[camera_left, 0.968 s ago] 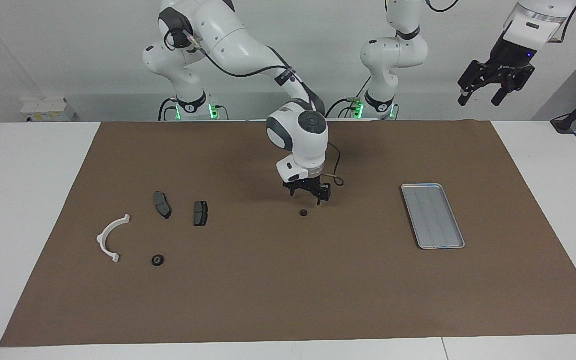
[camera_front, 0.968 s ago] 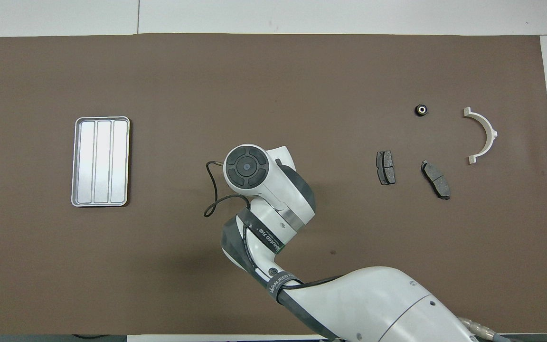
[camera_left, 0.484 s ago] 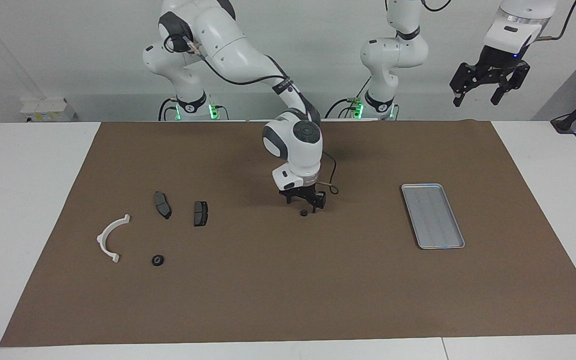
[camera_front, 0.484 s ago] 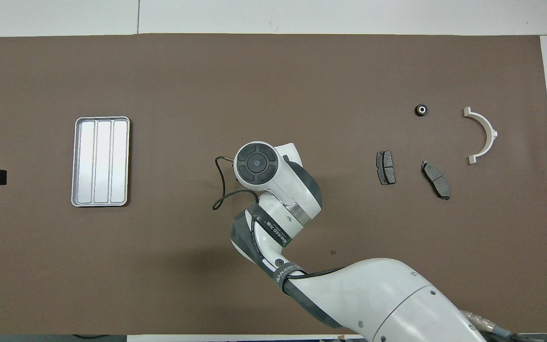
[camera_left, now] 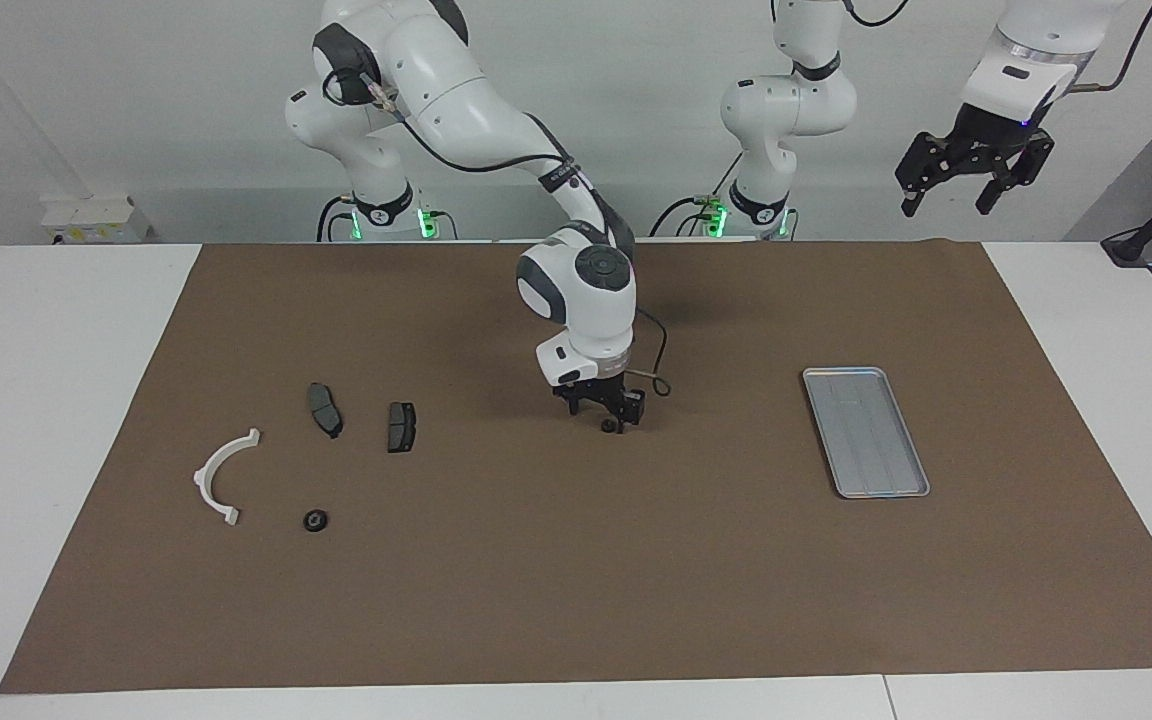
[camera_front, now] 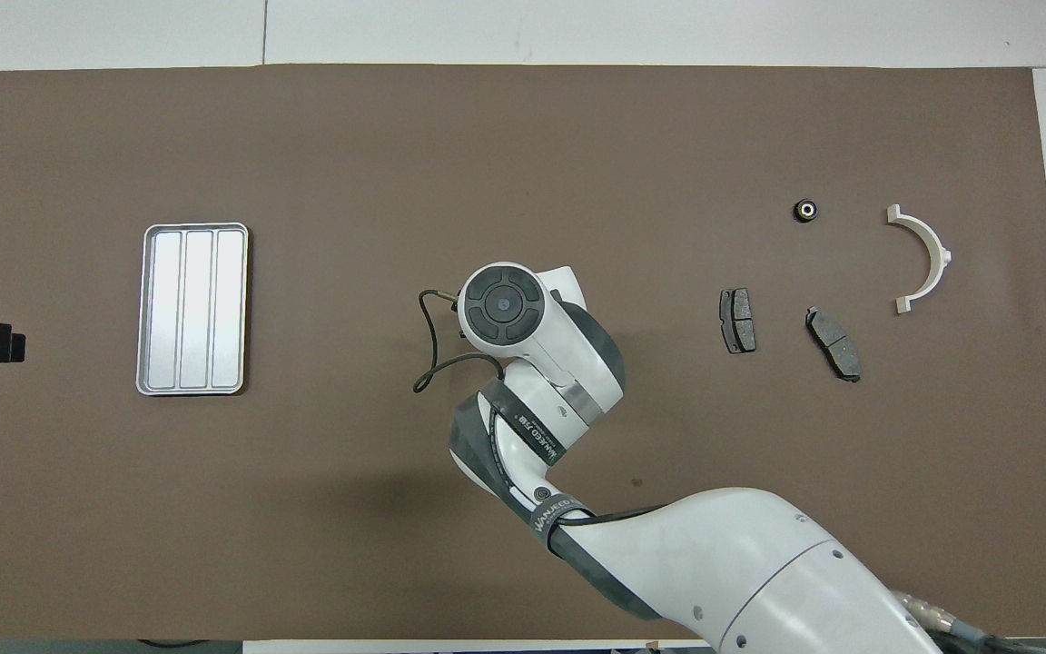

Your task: Place bearing gear from tray to pile

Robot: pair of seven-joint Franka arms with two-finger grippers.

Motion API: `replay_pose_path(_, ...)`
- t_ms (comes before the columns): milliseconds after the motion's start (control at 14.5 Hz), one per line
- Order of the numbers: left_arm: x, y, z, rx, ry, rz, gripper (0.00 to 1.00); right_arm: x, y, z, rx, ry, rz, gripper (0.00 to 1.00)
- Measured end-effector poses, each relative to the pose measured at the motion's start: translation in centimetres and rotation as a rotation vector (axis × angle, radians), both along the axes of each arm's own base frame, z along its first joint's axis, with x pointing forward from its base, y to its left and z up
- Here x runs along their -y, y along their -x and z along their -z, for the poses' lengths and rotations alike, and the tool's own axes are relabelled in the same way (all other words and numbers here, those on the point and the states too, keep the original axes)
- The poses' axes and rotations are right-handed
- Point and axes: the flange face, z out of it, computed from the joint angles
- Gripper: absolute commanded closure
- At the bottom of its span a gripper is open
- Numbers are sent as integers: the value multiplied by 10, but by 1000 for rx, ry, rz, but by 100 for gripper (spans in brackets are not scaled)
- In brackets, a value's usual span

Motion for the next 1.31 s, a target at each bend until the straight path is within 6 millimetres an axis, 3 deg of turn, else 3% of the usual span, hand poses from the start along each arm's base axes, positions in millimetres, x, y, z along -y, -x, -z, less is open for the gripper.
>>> replay_pose_path(277,0,-12,17,-36,2,-2,0,-1,-1,-2,8,-7,-1,33)
replay_pose_path(415,-2,-20,22,-45,2,-5,0,-1,-1,-2,9,-7,-1,53)
replay_pose_path(553,-5,-29,23,-45,3,-11,0,-5,-1,-5,28,-26,-5,79)
replay_pose_path(691,-7,-35,24,-45,4,-15,0,-6,-2,-8,38,-36,-6,96)
replay_pose_path(761,-7,-37,25,-45,4,-15,0,-6,-2,-9,38,-36,-6,100)
replay_pose_path(1037,-1,-38,24,-40,9,-6,0,-6,-2,-9,38,-36,-6,100)
replay_pose_path(1314,21,-40,34,-70,7,38,0,-5,-4,-10,31,-27,-3,100)
